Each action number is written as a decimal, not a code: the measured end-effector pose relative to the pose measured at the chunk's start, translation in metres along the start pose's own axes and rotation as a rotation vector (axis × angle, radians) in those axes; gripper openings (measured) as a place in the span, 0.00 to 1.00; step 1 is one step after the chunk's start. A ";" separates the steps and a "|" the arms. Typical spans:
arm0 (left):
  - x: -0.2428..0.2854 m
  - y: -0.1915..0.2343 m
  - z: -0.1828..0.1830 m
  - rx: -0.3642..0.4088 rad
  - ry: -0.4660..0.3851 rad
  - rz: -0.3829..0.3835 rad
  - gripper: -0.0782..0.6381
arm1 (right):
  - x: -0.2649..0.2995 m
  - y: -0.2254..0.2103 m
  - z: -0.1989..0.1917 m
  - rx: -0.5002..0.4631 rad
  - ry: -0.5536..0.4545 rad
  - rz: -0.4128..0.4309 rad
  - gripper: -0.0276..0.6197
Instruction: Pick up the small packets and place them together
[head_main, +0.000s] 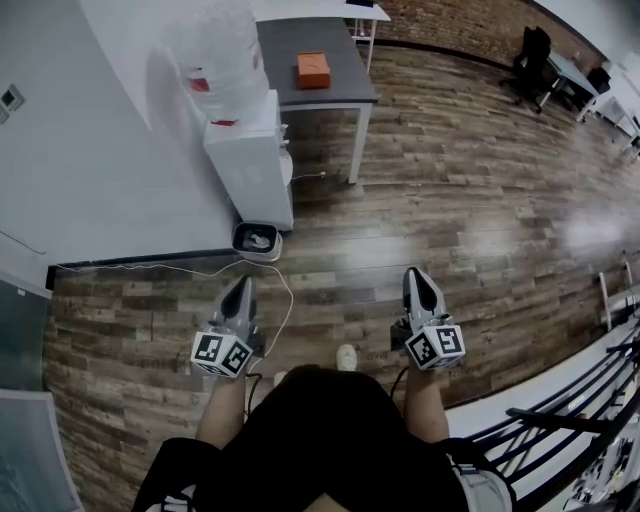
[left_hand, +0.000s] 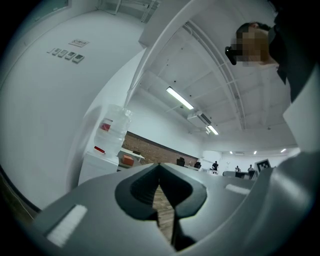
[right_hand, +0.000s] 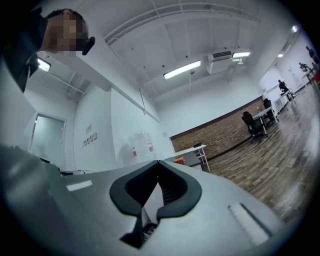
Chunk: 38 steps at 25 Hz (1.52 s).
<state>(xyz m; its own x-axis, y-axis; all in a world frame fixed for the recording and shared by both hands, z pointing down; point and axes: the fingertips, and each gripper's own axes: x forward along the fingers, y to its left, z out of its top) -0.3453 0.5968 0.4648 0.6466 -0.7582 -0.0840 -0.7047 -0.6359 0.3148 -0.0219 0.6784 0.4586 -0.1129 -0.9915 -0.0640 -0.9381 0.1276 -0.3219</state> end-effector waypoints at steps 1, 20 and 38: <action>0.006 -0.002 -0.002 -0.001 -0.001 0.000 0.11 | -0.001 -0.007 0.002 0.000 -0.001 -0.006 0.05; 0.097 -0.057 -0.023 0.016 0.001 0.001 0.11 | -0.003 -0.118 0.031 0.009 -0.021 -0.047 0.05; 0.197 0.016 -0.009 -0.006 -0.070 0.022 0.11 | 0.114 -0.130 0.055 -0.074 -0.012 -0.021 0.05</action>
<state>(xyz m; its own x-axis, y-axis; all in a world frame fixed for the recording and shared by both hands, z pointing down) -0.2264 0.4381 0.4618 0.6087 -0.7805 -0.1426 -0.7167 -0.6180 0.3232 0.1048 0.5503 0.4408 -0.0891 -0.9936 -0.0691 -0.9619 0.1038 -0.2528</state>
